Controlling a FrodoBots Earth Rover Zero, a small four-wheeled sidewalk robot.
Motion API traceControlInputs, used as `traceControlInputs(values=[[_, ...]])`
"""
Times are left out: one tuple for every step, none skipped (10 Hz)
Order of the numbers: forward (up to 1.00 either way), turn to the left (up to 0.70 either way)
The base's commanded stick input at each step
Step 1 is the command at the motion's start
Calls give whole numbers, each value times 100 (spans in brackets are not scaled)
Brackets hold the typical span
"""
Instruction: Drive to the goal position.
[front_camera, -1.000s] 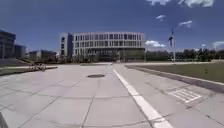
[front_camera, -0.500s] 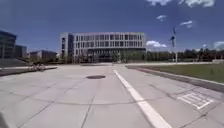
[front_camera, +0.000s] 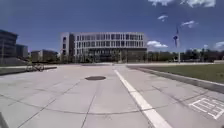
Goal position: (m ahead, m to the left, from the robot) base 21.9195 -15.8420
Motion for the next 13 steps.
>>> traceControlInputs(values=[[50, 0], [50, 0], [50, 0], [50, 0], [50, 0], [50, 0], [50, 0], [50, 0], [50, 0], [50, 0], [50, 0], [50, 0], [50, 0]])
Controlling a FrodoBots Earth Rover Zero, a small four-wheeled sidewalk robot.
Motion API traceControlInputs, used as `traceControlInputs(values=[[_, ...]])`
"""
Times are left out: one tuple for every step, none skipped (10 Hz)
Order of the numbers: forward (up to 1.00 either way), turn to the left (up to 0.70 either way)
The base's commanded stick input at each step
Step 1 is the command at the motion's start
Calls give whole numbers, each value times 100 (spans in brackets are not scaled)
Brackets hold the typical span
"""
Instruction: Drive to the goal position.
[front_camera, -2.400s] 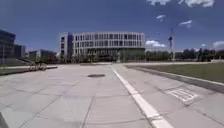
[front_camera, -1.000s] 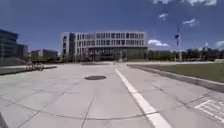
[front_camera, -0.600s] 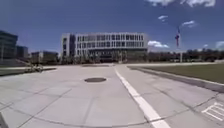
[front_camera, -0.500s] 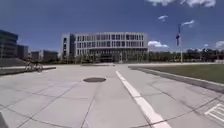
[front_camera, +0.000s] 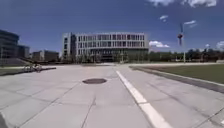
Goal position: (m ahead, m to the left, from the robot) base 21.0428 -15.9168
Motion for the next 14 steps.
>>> traceControlInputs(values=[[50, 0], [50, 0], [50, 0], [50, 0], [50, 0], [50, 0], [50, 0], [50, 0], [50, 0], [50, 0], [50, 0], [50, 0], [50, 0], [50, 0]])
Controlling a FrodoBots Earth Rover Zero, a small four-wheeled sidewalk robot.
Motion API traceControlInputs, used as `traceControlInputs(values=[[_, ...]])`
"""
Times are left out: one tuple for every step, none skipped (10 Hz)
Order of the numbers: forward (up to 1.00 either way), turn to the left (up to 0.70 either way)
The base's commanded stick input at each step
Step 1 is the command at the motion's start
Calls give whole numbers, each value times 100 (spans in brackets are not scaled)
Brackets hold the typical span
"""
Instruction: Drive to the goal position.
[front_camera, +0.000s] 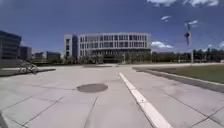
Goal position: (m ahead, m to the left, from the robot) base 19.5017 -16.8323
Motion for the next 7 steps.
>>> traceControlInputs(values=[[50, 0], [50, 0], [50, 0], [50, 0], [50, 0], [50, 0], [50, 0]])
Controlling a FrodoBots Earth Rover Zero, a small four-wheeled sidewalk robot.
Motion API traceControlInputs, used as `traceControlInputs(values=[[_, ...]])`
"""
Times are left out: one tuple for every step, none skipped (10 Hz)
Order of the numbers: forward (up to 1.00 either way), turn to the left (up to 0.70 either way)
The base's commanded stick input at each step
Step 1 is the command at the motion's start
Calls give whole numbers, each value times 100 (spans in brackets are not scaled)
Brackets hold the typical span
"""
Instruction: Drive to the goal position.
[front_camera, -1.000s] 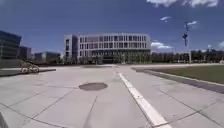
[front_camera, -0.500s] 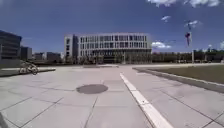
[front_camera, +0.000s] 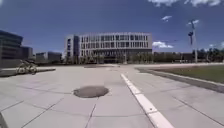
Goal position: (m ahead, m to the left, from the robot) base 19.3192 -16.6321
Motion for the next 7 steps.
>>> traceControlInputs(values=[[50, 0], [50, 0], [50, 0], [50, 0], [50, 0], [50, 0], [50, 0]])
